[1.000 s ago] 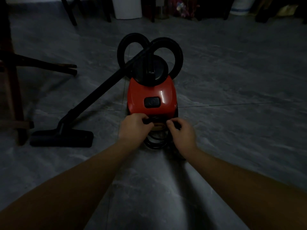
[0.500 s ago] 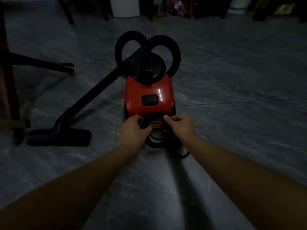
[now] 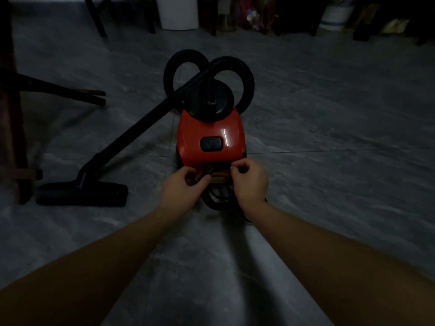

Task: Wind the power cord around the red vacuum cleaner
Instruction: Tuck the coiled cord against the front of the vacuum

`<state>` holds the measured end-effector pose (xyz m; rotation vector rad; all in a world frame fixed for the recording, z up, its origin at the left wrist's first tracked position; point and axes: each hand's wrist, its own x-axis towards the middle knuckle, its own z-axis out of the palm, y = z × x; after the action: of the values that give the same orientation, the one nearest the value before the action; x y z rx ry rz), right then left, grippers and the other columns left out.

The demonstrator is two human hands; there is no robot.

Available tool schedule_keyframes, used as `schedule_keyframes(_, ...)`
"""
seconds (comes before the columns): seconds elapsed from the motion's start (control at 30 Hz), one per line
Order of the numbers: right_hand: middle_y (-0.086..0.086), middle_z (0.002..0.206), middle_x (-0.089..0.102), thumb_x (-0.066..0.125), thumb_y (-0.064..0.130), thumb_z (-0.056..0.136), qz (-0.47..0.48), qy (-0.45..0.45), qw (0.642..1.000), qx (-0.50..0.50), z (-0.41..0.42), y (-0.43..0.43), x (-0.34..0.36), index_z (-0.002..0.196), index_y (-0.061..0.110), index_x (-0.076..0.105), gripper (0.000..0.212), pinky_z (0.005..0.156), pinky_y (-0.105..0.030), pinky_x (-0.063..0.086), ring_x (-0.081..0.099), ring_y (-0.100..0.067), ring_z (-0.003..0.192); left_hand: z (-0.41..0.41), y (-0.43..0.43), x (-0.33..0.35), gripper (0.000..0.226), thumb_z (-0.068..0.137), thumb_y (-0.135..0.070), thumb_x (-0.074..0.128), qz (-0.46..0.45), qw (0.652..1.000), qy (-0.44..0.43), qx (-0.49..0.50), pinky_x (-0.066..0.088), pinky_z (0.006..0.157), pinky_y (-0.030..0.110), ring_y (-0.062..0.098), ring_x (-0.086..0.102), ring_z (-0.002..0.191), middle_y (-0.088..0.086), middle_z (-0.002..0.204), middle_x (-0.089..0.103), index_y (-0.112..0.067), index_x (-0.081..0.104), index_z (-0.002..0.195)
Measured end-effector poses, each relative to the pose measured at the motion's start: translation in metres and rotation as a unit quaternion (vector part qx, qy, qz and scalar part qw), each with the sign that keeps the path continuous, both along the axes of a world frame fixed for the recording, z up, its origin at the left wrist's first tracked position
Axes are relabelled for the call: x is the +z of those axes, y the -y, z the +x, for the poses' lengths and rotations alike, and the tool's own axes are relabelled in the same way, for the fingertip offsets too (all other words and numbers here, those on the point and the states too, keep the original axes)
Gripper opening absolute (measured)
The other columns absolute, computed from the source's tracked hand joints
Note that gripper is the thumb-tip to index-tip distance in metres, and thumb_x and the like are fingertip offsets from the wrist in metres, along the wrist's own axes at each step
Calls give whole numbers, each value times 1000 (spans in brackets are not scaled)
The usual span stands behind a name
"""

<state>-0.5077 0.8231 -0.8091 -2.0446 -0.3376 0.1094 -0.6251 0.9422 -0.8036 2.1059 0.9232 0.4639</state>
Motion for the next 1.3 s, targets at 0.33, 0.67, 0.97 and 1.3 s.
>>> schedule_keyframes(0.33, 6, 94, 66, 70, 17, 85, -21, 68, 996, 55, -2, 10, -3, 94, 22, 71, 10, 78, -26, 54, 63, -7, 86, -5, -14, -2, 25, 88, -20, 70, -10, 999, 11, -38, 54, 89, 29, 11, 68, 90, 2, 101, 74, -11, 71, 112)
schedule_keyframes(0.67, 5, 114, 61, 66, 15, 89, -52, 147, 979, 130, -10, 26, -10, 125, 16, 68, 35, 93, -25, 50, 54, -5, 105, -3, -9, -2, 32, 88, -44, 66, 64, 997, 5, -43, 57, 83, 36, 15, 69, 88, 0, 98, 74, -18, 72, 106)
schedule_keyframes(0.97, 3, 118, 59, 62, 16, 91, -67, 161, 973, 151, -11, 31, -10, 131, 15, 63, 40, 96, -22, 46, 55, -11, 111, 0, -10, 4, 38, 75, -46, 80, 59, 997, 9, -43, 55, 77, 23, 7, 68, 82, -5, 90, 73, -18, 74, 99)
schedule_keyframes(1.3, 5, 114, 58, 64, 15, 89, -95, 178, 964, 173, -12, 34, -16, 135, 16, 60, 46, 93, -13, 36, 48, -5, 110, 2, 1, 5, 35, 78, -38, 81, 98, 995, 27, -5, 45, 73, 14, 4, 63, 79, -3, 89, 75, -13, 77, 102)
